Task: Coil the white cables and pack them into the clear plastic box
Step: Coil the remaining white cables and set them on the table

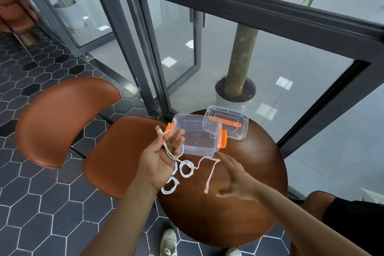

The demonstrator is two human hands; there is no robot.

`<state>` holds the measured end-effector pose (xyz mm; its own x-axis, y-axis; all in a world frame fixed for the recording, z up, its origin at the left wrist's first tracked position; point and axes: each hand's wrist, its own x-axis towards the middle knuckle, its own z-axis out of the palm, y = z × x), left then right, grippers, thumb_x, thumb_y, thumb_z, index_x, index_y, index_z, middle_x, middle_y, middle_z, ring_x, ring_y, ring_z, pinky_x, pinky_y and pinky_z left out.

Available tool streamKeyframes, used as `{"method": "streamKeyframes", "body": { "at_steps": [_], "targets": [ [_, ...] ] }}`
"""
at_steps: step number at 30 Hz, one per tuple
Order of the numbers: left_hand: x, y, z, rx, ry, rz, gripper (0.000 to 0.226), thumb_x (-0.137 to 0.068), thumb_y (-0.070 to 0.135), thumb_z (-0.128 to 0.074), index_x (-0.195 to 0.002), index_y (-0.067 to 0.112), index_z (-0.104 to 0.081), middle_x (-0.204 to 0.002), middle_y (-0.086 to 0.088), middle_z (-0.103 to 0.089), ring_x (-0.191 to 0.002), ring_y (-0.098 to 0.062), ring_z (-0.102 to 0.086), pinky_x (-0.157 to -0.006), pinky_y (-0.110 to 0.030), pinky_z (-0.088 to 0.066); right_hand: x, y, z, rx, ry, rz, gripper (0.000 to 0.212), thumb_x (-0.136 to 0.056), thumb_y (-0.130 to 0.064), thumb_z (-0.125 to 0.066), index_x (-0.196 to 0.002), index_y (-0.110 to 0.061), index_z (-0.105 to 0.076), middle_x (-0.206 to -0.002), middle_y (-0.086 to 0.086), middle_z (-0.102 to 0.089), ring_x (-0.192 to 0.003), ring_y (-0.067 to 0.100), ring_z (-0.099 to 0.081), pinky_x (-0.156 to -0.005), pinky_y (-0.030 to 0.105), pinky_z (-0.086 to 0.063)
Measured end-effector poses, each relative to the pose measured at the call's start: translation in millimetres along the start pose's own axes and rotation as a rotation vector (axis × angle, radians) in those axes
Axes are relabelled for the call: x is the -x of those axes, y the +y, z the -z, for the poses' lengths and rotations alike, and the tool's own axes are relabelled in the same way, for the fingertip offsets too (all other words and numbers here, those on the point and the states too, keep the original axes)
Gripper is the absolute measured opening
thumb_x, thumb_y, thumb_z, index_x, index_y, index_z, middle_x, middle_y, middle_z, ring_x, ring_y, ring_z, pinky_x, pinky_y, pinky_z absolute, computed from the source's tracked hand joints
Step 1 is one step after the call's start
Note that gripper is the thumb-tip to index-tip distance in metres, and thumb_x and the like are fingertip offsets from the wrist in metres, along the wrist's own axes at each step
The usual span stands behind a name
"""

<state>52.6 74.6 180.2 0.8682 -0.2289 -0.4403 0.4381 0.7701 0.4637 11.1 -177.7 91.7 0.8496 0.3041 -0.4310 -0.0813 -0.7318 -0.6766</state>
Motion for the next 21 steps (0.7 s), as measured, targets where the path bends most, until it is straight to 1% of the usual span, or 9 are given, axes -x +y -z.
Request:
{"method": "streamKeyframes", "body": {
  "at_steps": [3,5,6,8,11,14,16,18,21],
  "targets": [
    [-1.9,-12.2,-2.1,-0.032,-0.046,0.045,0.023,-0.096,0.029,-0.045,-0.085,0.011,-0.055,-0.113,-0.021,-0.072,-0.09,-0.025,-0.076,-0.06,-0.027,-0.061,-4.3,-55.0,-2.0,-0.34,-0.034,0.302,0.076,-0.095,-0.03,-0.069,-0.157,-0.035,-0.024,-0.159,-0.013,-0.03,-0.148,0.007,-0.025,-0.124,0.04,-0.025],
    [-3.7,-15.0,-1.9,-0.02,-0.069,0.066,0.024,-0.098,0.029,-0.044,-0.088,0.009,-0.054,-0.12,-0.023,-0.068,-0.096,-0.029,-0.075,-0.065,-0.03,-0.062,-9.4,-73.7,-6.9,-0.402,-0.015,0.449,0.034,-0.103,-0.022,-0.055,-0.136,-0.014,-0.058,-0.131,-0.006,-0.061,-0.125,0.01,-0.055,-0.11,0.04,-0.044],
    [-4.0,-14.5,-2.1,-0.004,-0.073,0.071,0.026,-0.1,0.029,-0.043,-0.088,0.009,-0.054,-0.122,-0.024,-0.067,-0.099,-0.03,-0.074,-0.067,-0.031,-0.063,-11.9,-76.5,-8.4,-0.409,0.011,0.426,0.025,-0.104,-0.024,-0.052,-0.116,-0.008,-0.067,-0.11,-0.002,-0.068,-0.105,0.011,-0.062,-0.099,0.044,-0.05],
    [-2.9,-11.5,-2.9,0.014,-0.081,0.067,0.031,-0.103,0.029,-0.039,-0.085,0.009,-0.054,-0.123,-0.024,-0.066,-0.104,-0.032,-0.073,-0.071,-0.032,-0.063,-15.1,-73.1,-10.3,-0.4,0.048,0.33,0.033,-0.105,-0.03,-0.051,-0.092,-0.005,-0.068,-0.081,0.001,-0.065,-0.077,0.012,-0.059,-0.078,0.041,-0.051],
    [2.8,-7.3,-3.8,0.036,-0.097,0.076,0.037,-0.104,0.029,-0.036,-0.081,0.008,-0.055,-0.128,-0.026,-0.064,-0.113,-0.035,-0.069,-0.071,-0.033,-0.063,-15.5,-54.9,-14.2,-0.466,0.008,0.261,0.035,-0.102,-0.033,-0.056,-0.081,-0.006,-0.065,-0.067,-0.003,-0.063,-0.065,0.009,-0.058,-0.065,0.028,-0.048],
    [7.5,-4.5,0.3,0.032,-0.101,0.087,0.04,-0.106,0.029,-0.033,-0.08,0.009,-0.057,-0.128,-0.024,-0.065,-0.113,-0.032,-0.069,-0.059,-0.026,-0.058,-11.3,-37.5,-13.7,-0.304,-0.056,0.165,0.046,-0.094,-0.059,-0.055,-0.081,-0.016,-0.068,-0.065,0.004,-0.057,-0.061,0.012,-0.055,-0.063,0.027,-0.048],
    [10.7,-1.5,1.9,0.003,-0.11,0.094,0.036,-0.105,0.029,-0.034,-0.081,0.011,-0.055,-0.128,-0.023,-0.065,-0.107,-0.029,-0.072,-0.052,-0.023,-0.05,-9.5,-20.4,-8.7,-0.114,-0.105,0.104,0.041,-0.099,-0.057,-0.049,-0.089,-0.022,-0.069,-0.067,-0.01,-0.058,-0.063,0.006,-0.054,-0.066,0.021,-0.045],
    [13.9,0.7,3.2,-0.04,-0.114,0.118,0.033,-0.101,0.027,-0.039,-0.08,0.01,-0.057,-0.128,-0.024,-0.065,-0.101,-0.028,-0.074,-0.048,-0.022,-0.045,-7.9,-7.5,-0.1,-0.023,-0.156,0.023,0.038,-0.102,-0.051,-0.047,-0.091,-0.023,-0.071,-0.071,-0.016,-0.062,-0.068,0.007,-0.057,-0.073,0.024,-0.047],
    [17.8,-2.2,1.0,-0.228,-0.135,0.189,0.031,-0.098,0.024,-0.042,-0.079,0.007,-0.059,-0.124,-0.031,-0.065,-0.091,-0.031,-0.076,-0.047,-0.022,-0.045,-15.2,-7.8,15.3,-0.142,-0.057,-0.132,0.041,-0.099,-0.045,-0.057,-0.078,-0.014,-0.072,-0.067,0.0,-0.063,-0.061,0.015,-0.058,-0.068,0.031,-0.051]
  ]
}}
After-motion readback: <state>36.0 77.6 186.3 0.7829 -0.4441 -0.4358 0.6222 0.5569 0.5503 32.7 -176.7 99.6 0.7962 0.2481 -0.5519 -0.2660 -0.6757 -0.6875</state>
